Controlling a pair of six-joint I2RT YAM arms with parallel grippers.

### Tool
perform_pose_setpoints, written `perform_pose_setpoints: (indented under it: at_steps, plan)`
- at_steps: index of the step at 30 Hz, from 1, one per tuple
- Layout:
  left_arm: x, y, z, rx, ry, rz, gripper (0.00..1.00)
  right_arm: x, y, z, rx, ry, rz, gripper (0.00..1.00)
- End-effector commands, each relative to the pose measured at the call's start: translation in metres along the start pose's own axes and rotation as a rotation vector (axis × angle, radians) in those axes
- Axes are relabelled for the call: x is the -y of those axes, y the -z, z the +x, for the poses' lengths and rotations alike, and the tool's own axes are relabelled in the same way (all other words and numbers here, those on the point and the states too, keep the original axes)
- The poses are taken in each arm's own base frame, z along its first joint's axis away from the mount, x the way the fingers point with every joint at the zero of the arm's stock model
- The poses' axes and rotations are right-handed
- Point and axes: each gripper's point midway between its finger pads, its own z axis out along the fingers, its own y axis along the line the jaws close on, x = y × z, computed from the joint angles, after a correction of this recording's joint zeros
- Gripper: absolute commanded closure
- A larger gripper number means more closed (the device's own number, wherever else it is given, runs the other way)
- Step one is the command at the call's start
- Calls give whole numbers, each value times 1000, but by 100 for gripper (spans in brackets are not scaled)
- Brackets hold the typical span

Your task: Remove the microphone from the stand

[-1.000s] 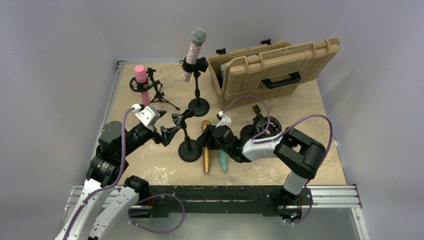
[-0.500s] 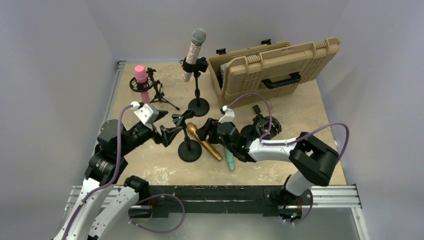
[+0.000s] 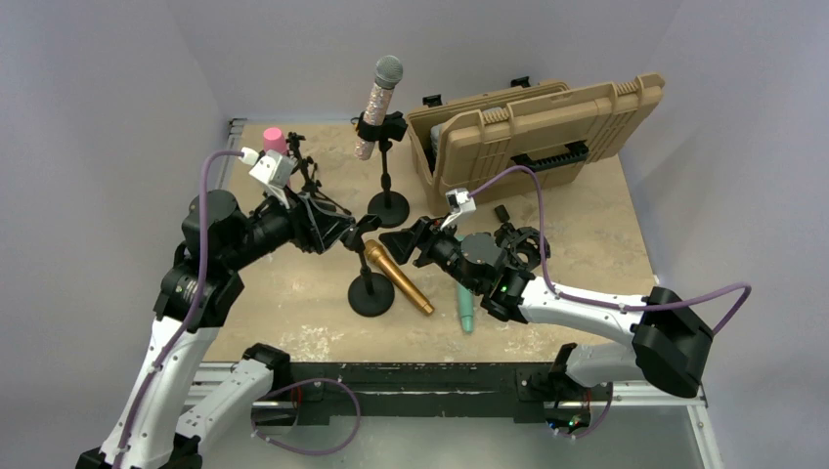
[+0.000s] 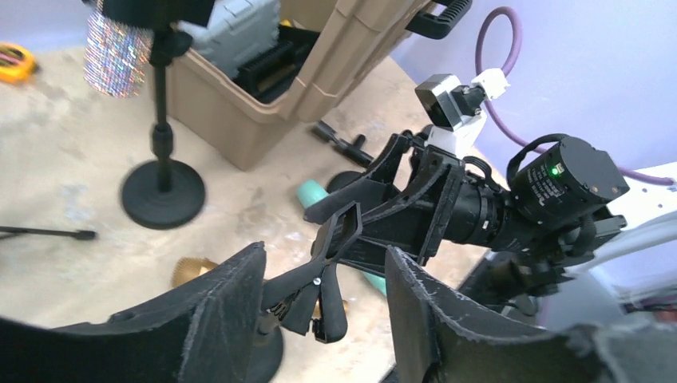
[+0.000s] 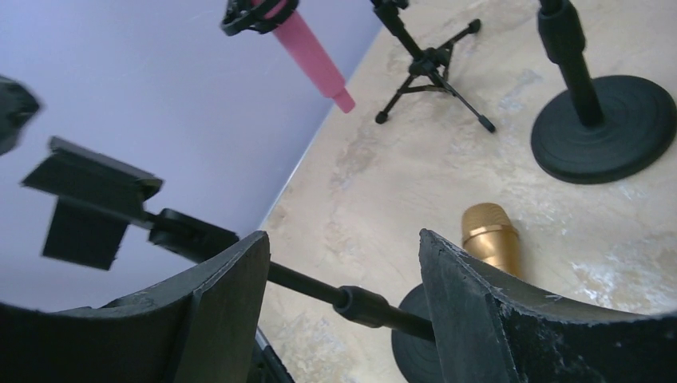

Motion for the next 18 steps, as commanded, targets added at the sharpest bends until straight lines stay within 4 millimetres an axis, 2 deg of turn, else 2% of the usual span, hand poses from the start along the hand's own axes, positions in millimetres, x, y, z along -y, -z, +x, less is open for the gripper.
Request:
perform_pose_setpoints:
  at_steps: [1,4,6,10,14,18]
  plan:
    - [7,-8,0,-22,212,114,48,-14,7,-1,7,40,-91,32]
    - [5,-11,0,-6,216,150,54,-13,11,1,4,35,-99,32]
    - [7,-12,2,-5,184,180,52,-12,14,1,6,30,-99,32]
    - [-6,-19,15,-35,154,143,44,-15,20,-5,22,16,-114,32]
    - [-13,-28,22,-69,164,141,44,-18,23,-8,30,12,-123,32]
    - [-16,-34,30,-102,184,148,48,-17,22,-9,30,13,-114,32]
